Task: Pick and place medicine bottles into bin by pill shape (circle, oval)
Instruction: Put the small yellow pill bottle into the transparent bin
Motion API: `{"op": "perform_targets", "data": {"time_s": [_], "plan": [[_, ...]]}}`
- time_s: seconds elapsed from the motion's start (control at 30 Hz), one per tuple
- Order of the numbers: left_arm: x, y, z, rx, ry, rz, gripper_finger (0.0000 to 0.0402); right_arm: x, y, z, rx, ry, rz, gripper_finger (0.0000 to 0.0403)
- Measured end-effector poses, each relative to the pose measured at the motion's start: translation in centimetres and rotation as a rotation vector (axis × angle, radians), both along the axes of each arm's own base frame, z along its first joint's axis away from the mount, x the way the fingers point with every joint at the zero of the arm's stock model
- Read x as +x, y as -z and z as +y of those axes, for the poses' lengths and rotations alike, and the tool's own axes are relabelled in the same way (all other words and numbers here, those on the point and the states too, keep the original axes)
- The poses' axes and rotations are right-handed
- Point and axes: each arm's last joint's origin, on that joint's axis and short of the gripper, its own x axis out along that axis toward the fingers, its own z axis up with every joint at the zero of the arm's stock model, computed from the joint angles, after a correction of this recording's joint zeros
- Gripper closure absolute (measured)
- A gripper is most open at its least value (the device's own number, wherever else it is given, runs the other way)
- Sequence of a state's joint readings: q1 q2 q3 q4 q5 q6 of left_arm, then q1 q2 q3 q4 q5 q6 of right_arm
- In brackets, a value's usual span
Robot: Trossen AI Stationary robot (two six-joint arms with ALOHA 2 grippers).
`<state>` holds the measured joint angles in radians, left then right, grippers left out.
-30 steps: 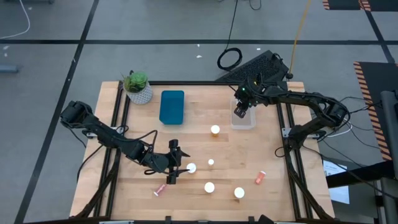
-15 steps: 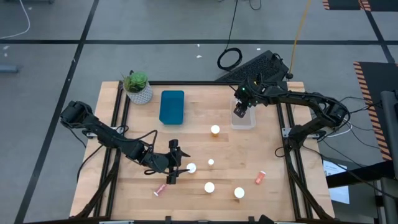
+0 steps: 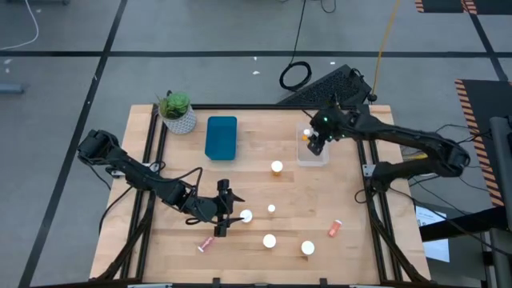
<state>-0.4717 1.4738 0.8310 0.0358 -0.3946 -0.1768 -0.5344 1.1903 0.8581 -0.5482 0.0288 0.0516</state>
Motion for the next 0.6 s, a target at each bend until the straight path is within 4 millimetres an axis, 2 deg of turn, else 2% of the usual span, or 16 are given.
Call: {"op": "perform_targets", "data": {"time_s": [0.43, 0.6], "plan": [[0.1, -0.1, 0.0, 0.002, 0.005, -0.011, 0.0128, 2.6, -2.0, 11.0, -0.074, -0.174, -0.167, 0.0202], [-0.9, 1.0, 0.0, 0.028, -0.009, 0.122, 0.0128, 3.4, -2.1, 14.6, -0.033, -0.245, -0.259, 0.0202]]}}
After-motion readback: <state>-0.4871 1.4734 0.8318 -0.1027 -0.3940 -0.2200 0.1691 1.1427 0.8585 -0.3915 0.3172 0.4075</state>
